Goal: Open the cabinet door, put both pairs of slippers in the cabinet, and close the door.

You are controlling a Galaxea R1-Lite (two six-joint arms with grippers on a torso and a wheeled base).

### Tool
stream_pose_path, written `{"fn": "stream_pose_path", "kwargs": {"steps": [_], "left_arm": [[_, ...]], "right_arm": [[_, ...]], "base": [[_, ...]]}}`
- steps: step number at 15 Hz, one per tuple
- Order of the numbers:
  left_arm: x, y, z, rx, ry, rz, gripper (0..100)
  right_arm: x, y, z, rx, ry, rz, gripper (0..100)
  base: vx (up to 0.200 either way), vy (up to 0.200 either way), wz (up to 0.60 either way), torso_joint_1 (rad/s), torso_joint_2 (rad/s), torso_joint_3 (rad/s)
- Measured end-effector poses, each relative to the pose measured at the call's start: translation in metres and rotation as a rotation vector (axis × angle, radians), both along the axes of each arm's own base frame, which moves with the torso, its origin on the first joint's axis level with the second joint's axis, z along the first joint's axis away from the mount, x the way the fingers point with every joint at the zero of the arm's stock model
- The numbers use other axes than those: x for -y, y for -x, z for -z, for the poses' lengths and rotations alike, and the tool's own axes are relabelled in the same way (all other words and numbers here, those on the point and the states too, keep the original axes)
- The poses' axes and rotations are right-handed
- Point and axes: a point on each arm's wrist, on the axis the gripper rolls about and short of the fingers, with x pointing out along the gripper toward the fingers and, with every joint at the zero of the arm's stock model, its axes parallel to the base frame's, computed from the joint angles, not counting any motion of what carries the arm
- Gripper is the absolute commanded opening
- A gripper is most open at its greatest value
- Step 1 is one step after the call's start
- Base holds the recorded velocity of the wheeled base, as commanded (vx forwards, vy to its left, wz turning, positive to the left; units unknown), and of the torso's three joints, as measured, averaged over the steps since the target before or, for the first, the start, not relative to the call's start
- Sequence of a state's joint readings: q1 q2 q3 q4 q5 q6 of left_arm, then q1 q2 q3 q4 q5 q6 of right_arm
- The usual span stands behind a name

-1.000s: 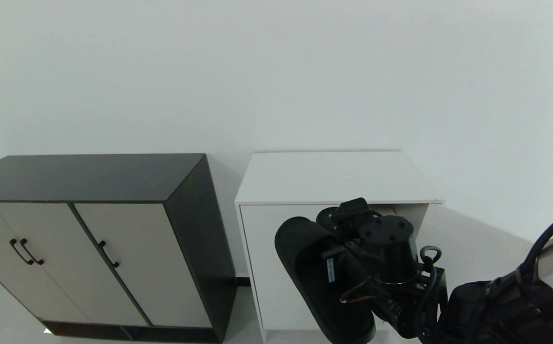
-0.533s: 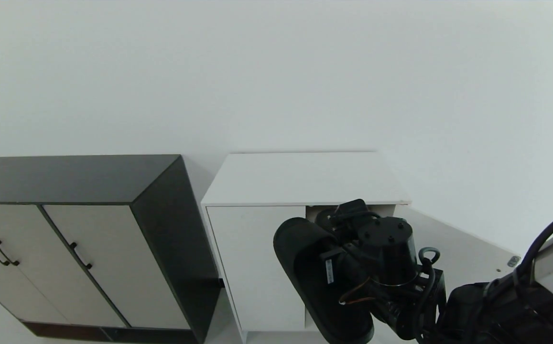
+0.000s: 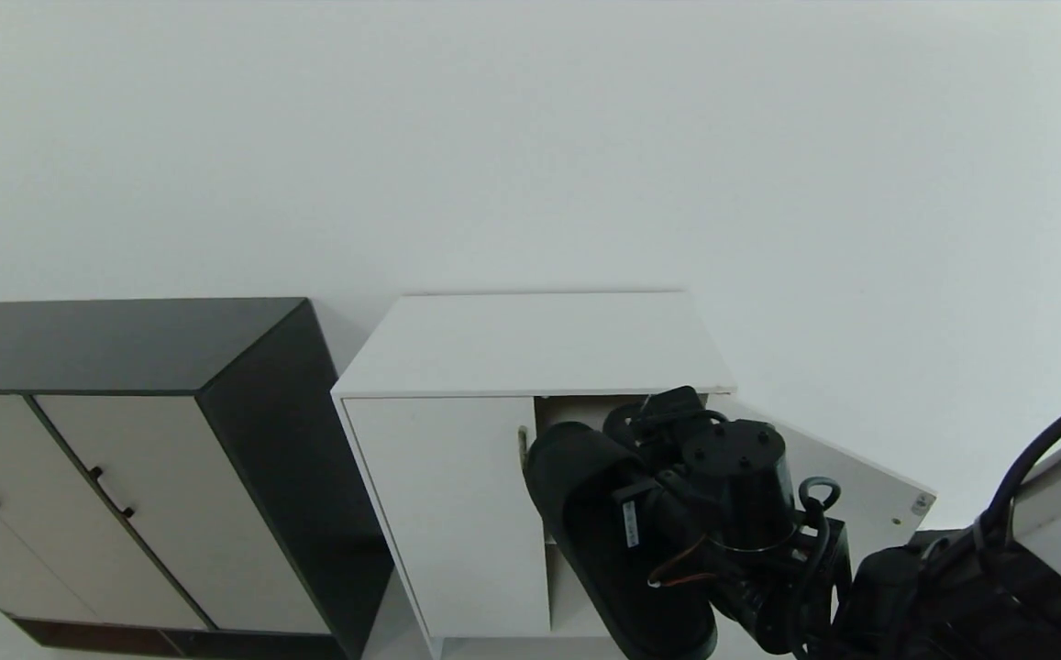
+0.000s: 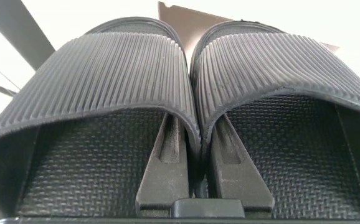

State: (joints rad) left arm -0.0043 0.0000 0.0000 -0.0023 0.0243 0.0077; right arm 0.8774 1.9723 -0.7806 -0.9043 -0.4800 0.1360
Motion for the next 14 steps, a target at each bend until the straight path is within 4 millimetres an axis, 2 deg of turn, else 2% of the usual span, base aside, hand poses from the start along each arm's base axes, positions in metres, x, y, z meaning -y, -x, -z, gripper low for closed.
{"fn": "stream_pose_path", "kwargs": {"steps": [14], "left_arm": [[0.000, 0.000, 0.000, 0.001, 0.001, -0.002, 0]], "right_arm": [[0.007, -0.015, 0.003, 0.027, -0.018, 0.044, 0]], "base": [[0.000, 0.000, 0.00, -0.008, 0.02, 0.010]]}}
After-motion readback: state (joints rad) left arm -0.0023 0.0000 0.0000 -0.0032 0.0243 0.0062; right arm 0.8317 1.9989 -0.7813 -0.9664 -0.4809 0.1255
